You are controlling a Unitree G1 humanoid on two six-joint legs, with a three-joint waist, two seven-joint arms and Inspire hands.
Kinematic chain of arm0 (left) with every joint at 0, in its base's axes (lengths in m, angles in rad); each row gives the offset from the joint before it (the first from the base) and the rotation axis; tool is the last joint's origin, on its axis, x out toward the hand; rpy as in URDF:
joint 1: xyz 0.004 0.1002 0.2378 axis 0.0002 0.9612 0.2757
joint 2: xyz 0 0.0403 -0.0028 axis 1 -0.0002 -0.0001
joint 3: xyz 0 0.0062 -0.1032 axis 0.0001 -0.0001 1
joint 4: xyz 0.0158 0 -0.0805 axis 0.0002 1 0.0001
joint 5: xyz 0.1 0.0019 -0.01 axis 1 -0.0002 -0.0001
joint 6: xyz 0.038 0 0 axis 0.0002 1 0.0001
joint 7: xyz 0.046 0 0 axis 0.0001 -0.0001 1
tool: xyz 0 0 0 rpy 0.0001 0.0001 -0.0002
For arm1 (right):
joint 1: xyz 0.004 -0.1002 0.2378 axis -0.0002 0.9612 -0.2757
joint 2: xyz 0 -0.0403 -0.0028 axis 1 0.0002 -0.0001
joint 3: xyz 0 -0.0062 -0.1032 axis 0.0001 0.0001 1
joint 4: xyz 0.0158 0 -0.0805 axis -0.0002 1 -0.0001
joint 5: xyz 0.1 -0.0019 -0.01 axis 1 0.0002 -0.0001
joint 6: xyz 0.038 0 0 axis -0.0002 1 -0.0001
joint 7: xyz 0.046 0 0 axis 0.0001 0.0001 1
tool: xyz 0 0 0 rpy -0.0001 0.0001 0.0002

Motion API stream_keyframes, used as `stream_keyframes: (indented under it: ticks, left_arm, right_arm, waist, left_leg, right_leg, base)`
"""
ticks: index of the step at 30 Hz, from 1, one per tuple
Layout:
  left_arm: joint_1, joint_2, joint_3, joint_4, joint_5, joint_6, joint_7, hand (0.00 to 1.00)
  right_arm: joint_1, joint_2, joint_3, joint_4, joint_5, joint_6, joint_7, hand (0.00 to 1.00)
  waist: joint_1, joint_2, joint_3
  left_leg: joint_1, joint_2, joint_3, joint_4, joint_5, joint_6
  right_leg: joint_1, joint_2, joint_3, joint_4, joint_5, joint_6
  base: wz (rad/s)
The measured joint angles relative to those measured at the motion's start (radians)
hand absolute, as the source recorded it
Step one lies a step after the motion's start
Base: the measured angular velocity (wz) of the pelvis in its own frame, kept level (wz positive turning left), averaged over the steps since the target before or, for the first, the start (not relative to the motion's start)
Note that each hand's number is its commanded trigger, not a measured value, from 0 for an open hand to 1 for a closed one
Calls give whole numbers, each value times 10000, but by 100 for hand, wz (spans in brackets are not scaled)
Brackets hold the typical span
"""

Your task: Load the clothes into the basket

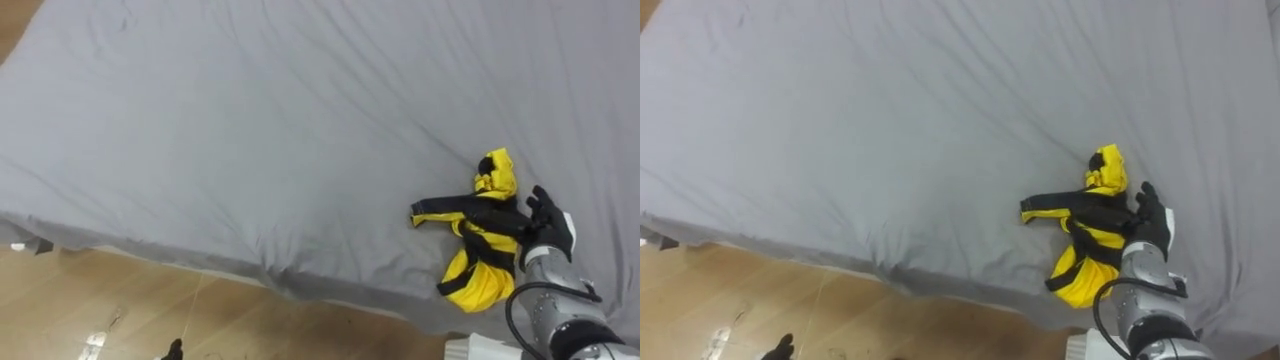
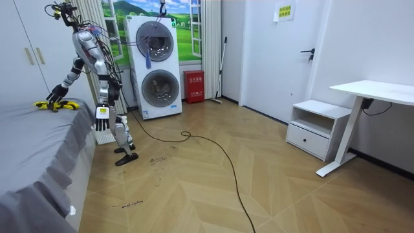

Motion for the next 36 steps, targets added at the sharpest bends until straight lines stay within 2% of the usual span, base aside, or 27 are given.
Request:
stream_keyframes:
  ticks: [7,11,15,17,18,19,20,21,26,30,32,36]
  left_arm:
    - [-129,-30,-5,16,-2,77,-4,0]
    - [-239,-15,-218,97,-42,106,-5,0]
    - [-418,-9,-509,171,-108,107,-4,0]
    - [-487,-8,-609,191,-109,115,-4,0]
    - [-553,-10,-680,200,-102,127,-4,0]
    - [-560,-13,-701,195,-99,128,-4,0]
    - [-562,-12,-778,188,-99,140,-4,0]
    - [-561,-18,-783,186,-101,168,-4,0]
    - [-581,-16,-787,171,-107,253,-4,0]
    - [-701,-17,-880,176,-106,300,-4,0]
    - [-741,-19,-879,177,-104,344,-4,0]
    - [-817,-19,-985,167,-108,435,-4,0]
  right_arm:
    - [-275,-37,18,295,-743,26,359,0]
    - [-345,9,439,671,-1024,-56,412,0]
    - [-312,16,445,770,-1026,-82,403,0]
    - [-354,27,470,929,-1014,-82,401,0]
    - [-345,0,533,946,-1011,-82,399,21]
    - [-350,-12,533,959,-1003,-82,399,70]
    - [-343,20,533,962,-1013,-81,399,92]
    - [-338,19,533,965,-1014,-81,399,100]
    - [-332,4,533,969,-914,-80,399,100]
    - [-341,-229,532,1015,-732,-62,406,100]
    - [-336,-224,532,1016,-564,-51,409,100]
    - [-355,-264,586,1050,-434,40,601,100]
  waist:
    - [36,-3,14]
    - [124,1,42]
    - [108,0,109]
    - [181,8,116]
    - [232,13,123]
    - [242,14,124]
    - [254,22,128]
    - [260,26,131]
    - [268,44,141]
    - [363,91,165]
    - [370,126,179]
    - [377,160,172]
  left_leg:
    - [-183,-2,1,7,113,20]
    - [-192,6,-52,-5,123,4]
    - [-311,-15,-280,-52,195,-24]
    - [-310,-10,-305,-59,194,-25]
    - [-315,-11,-319,-74,195,-26]
    - [-315,-10,-320,-77,195,-25]
    - [-311,-10,-321,-93,195,-26]
    - [-312,-10,-324,-106,195,-26]
    - [-318,-8,-342,-138,195,-27]
    - [-405,-3,-349,-145,206,-43]
    - [-475,0,-355,-139,213,-53]
    - [-600,7,-356,-137,223,-65]
  right_leg:
    - [-243,-40,-20,157,15,-17]
    - [-226,-9,-44,145,35,-34]
    - [-255,-32,-305,127,35,-34]
    - [-255,-26,-332,123,35,-35]
    - [-255,-26,-364,119,36,-36]
    - [-255,-26,-373,119,36,-36]
    - [-255,-26,-378,119,36,-36]
    - [-258,-26,-384,118,36,-36]
    - [-266,-24,-422,116,36,-36]
    - [-361,-19,-437,114,36,-36]
    - [-432,-12,-438,114,36,-36]
    - [-563,-17,-449,116,36,-37]
  base:
    - [0]
    - [2]
    - [16]
    - [5]
    - [0]
    - [0]
    - [0]
    - [0]
    - [0]
    - [0]
    - [0]
    - [0]
